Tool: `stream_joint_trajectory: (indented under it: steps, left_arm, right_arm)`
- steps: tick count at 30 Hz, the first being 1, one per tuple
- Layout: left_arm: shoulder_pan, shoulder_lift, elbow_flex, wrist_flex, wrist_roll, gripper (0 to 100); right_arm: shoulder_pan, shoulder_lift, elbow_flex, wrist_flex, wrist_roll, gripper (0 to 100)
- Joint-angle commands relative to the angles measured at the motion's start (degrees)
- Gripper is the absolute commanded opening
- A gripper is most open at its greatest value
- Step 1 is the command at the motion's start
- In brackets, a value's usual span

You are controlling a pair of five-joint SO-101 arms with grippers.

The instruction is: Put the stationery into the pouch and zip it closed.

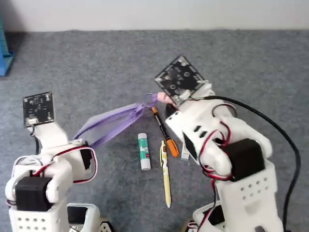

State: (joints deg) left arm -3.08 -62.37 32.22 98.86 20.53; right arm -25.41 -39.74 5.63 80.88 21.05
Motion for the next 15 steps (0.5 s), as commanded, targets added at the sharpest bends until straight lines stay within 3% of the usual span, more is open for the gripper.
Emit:
stream_joint_trajectory:
  steps: [1,5,9,15]
  left_arm:
    - [-0.4,-0.2,-2.7,1.6,5.9,1]
    - [-0.4,0.2,-2.7,1.5,8.3,1]
    - [-0.4,0.2,-2.7,1.5,10.8,1]
    - [-0.4,0.2,-2.7,1.5,12.4,1]
  right_arm:
    - [-0.9,1.9,-0.4,-0.3,-5.1,2.3]
    - [1.9,2.2,-0.4,5.6,-9.3,13.9]
    - [9.3,0.3,-0.6,10.3,-11.0,24.5]
    - [17.7,-2.2,-0.4,15.0,-10.9,21.8]
